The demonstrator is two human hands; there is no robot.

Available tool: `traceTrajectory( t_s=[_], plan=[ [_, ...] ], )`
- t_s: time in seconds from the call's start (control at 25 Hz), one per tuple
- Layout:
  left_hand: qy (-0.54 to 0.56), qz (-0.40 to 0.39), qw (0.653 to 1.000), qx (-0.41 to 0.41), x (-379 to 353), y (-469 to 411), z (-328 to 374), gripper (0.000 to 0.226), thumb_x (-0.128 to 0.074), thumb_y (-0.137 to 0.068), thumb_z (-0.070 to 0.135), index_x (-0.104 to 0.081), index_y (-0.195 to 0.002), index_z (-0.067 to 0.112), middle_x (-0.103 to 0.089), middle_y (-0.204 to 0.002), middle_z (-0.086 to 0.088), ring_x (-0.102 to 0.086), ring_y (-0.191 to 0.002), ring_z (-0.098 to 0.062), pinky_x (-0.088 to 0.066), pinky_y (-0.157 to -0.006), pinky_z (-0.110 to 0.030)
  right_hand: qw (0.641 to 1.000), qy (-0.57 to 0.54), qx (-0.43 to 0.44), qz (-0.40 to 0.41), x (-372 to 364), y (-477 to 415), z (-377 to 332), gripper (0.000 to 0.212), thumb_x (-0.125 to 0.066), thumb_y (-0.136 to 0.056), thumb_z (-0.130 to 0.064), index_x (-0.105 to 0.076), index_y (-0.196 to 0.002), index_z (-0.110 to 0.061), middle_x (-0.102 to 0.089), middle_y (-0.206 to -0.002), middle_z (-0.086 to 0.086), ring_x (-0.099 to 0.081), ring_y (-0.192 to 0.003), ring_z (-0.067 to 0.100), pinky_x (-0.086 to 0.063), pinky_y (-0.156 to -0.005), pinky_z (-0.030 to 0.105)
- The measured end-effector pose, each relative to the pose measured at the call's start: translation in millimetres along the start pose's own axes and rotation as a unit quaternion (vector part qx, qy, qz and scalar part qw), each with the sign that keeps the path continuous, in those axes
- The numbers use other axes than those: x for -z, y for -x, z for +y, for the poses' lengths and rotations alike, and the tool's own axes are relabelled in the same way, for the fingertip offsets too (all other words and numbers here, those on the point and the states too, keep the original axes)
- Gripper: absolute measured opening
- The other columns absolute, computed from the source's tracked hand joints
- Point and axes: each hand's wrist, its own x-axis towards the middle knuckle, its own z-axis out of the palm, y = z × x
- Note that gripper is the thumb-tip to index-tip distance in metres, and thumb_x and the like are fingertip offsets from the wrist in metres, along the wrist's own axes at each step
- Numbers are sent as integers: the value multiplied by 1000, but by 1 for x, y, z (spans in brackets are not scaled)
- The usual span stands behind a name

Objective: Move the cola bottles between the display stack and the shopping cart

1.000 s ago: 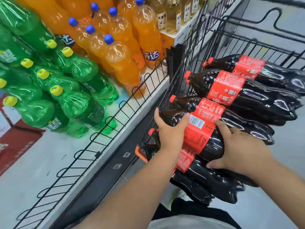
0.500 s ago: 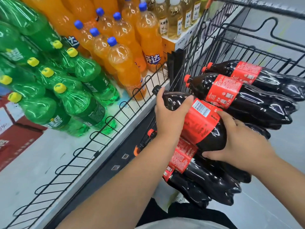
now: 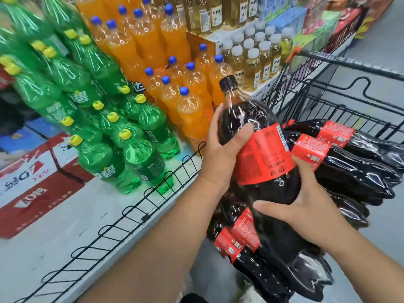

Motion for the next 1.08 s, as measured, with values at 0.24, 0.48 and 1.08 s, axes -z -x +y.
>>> traceTrajectory(
  t_s=[0.24,0.48,1.08],
  plan=[
    [73,11,996,42,52,23,7,79,-82,-58,40,-56,-130,22,-73,-110,-4,-72,-96,-20,-56,-97,-50,998,-56,-4,-35,-55,10,-11,93,-88,-37,-56,-38,-116,-62,-63,-108,-34,-61,-97,-10,-49,-90,30],
    [66,76,994,40,115,58,27,70,-84,-54,41,-61,-118,23,-74,-103,-2,-70,-89,-18,-54,-98,-51,996,-43,-9,-76,-118,30,-28,102,-92,-41,-50,-38,-126,-49,-65,-103,-31,-58,-94,-18,-45,-82,18],
    [30,202,979,-13,329,170,111,67,-85,-63,34,-58,-124,24,-72,-117,-11,-72,-96,-21,-60,-92,-47,978,-50,40,-199,-323,96,-105,93,-90,-42,-47,-43,-122,-47,-66,-109,-30,-59,-101,-15,-43,-85,15]
  ],
)
